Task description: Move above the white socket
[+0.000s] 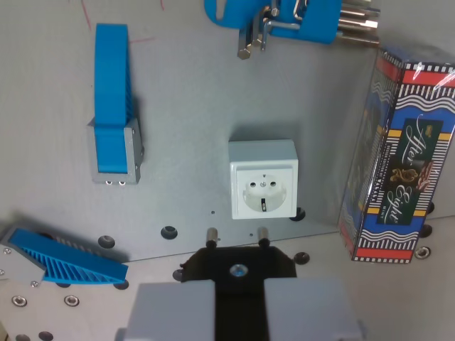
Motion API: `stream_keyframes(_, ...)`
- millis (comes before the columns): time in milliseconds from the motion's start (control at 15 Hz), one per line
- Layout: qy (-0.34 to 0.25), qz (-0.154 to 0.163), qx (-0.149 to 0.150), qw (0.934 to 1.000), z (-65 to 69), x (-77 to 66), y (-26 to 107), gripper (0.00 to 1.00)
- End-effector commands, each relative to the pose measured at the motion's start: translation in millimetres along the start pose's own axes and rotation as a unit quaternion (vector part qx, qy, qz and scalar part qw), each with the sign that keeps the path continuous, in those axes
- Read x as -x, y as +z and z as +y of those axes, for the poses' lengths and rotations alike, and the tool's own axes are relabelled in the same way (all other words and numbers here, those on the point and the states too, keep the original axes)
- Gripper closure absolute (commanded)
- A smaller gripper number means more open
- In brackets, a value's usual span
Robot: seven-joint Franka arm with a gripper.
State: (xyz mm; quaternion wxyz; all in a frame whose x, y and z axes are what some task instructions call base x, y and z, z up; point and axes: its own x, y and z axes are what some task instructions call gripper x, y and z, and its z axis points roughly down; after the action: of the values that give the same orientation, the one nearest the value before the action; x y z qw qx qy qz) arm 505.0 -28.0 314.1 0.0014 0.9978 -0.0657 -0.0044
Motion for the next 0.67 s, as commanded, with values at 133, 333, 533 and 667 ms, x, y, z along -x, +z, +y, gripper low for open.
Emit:
stream_keyframes(133, -0.002, 0.026, -0.004, 0.9997, 2.5, 4.8, 11.9, 1.0)
stream_keyframes(333, -0.003, 0.036, -0.005, 0.9993, 4.1, 8.9, 21.1, 1.0)
stream_keyframes(533, -0.004, 0.043, -0.007, 0.9991, 6.2, 14.2, 32.0, 1.0)
stream_keyframes(667, -0.006, 0.044, -0.007, 0.999, 7.8, 18.2, 39.9, 1.0)
